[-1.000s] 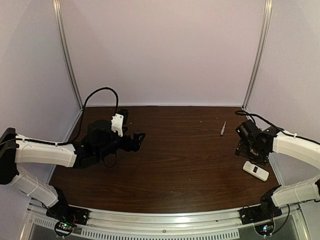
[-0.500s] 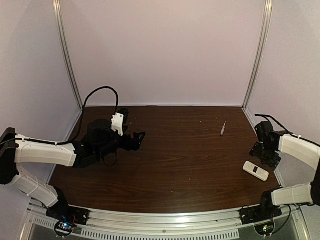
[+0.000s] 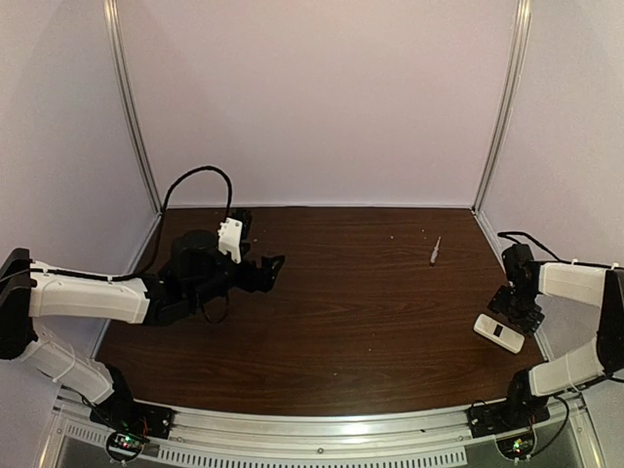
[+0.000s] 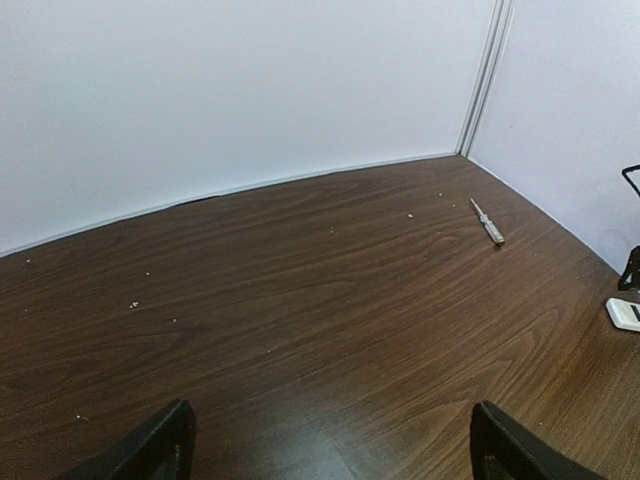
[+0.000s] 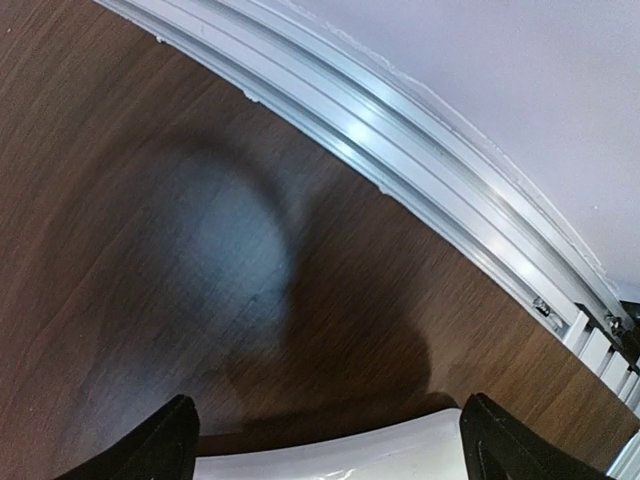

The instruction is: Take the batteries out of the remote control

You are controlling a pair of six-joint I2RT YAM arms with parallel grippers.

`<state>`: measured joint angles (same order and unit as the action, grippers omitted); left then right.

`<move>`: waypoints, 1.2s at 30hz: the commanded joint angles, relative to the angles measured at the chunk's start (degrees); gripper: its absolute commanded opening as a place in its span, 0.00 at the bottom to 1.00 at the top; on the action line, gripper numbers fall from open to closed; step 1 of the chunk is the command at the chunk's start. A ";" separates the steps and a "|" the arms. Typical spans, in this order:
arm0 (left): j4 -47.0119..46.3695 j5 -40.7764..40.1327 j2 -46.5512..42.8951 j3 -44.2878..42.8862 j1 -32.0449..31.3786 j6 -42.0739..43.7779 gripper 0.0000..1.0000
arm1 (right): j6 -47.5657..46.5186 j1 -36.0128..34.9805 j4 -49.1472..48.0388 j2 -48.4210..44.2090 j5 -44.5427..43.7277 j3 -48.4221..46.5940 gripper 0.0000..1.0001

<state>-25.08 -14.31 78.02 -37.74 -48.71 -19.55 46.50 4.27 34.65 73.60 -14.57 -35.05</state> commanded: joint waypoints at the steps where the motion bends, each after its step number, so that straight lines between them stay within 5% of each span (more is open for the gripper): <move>1: -0.14 0.04 0.77 -1.80 -0.16 0.74 0.97 | -0.59 0.21 -2.06 -2.02 3.06 2.30 0.91; 12: -0.21 0.51 0.83 -2.05 -0.15 0.79 0.97 | -0.81 -1.98 -3.45 -2.13 9.58 5.00 0.89; 24: -0.23 0.59 1.24 -2.38 -0.16 0.83 0.97 | 10.17 -19.93 -1.09 -4.61 8.15 5.83 0.84; 36: -0.32 0.98 1.47 -2.57 -0.16 0.84 0.97 | 2.05 -24.52 12.65 -4.59 -10.94 -6.51 1.00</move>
<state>-25.04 -14.09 78.56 -38.81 -48.71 -19.40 51.16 -20.08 40.69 68.69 -15.53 -38.15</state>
